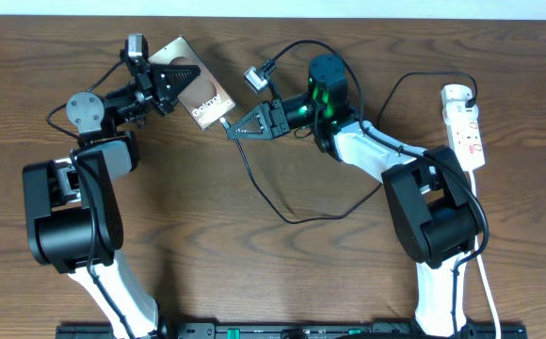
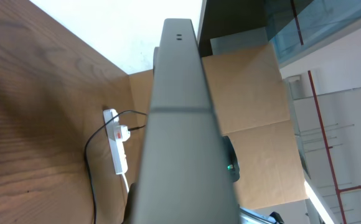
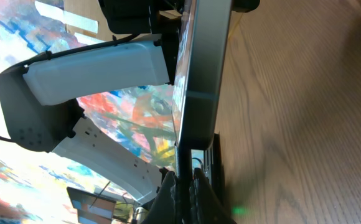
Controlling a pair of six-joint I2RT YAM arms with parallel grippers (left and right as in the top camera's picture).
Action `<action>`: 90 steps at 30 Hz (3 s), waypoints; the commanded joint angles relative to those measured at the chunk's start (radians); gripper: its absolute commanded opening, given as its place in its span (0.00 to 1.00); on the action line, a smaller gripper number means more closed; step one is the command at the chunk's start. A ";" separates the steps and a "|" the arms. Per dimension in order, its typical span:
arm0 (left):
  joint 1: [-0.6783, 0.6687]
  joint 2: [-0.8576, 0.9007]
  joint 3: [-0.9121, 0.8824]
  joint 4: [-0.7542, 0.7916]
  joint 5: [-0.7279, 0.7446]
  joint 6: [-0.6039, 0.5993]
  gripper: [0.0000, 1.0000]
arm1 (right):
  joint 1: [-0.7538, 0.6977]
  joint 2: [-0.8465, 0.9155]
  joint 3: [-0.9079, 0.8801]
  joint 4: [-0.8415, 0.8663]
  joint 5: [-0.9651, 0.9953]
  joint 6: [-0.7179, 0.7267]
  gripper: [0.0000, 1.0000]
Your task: Plug charger to phone and switch on socket
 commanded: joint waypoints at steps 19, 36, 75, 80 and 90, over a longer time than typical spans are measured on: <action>-0.003 -0.019 0.011 0.019 0.067 0.027 0.07 | 0.020 0.001 0.013 0.000 0.019 -0.016 0.01; -0.003 -0.019 0.011 0.019 0.074 0.102 0.07 | 0.022 0.001 0.013 0.000 0.031 -0.003 0.01; -0.003 -0.019 0.011 0.010 0.000 0.031 0.07 | 0.022 0.001 0.013 0.000 0.013 -0.008 0.01; -0.003 -0.019 0.011 0.018 0.007 0.030 0.07 | 0.022 0.001 0.013 0.000 0.015 -0.008 0.01; -0.003 -0.019 0.011 0.019 0.008 0.011 0.07 | 0.022 0.001 0.013 0.000 0.015 -0.016 0.01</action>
